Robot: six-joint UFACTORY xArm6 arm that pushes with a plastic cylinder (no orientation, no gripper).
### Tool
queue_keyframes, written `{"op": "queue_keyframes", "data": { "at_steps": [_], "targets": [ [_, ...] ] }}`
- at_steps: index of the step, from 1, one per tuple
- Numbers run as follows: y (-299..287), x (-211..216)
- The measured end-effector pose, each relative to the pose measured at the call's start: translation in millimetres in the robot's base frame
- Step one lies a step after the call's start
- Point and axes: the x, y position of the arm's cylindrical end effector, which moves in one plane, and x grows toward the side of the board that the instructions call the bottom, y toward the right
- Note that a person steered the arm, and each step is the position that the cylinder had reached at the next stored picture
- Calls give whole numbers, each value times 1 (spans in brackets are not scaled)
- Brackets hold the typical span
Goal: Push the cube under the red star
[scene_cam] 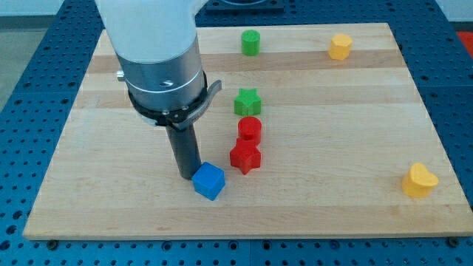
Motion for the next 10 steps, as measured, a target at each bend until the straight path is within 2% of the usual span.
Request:
{"op": "queue_keyframes", "data": {
  "at_steps": [3, 4, 7, 10],
  "targets": [
    [-14, -4],
    [-13, 9],
    [37, 11],
    [38, 11]
  ]
}}
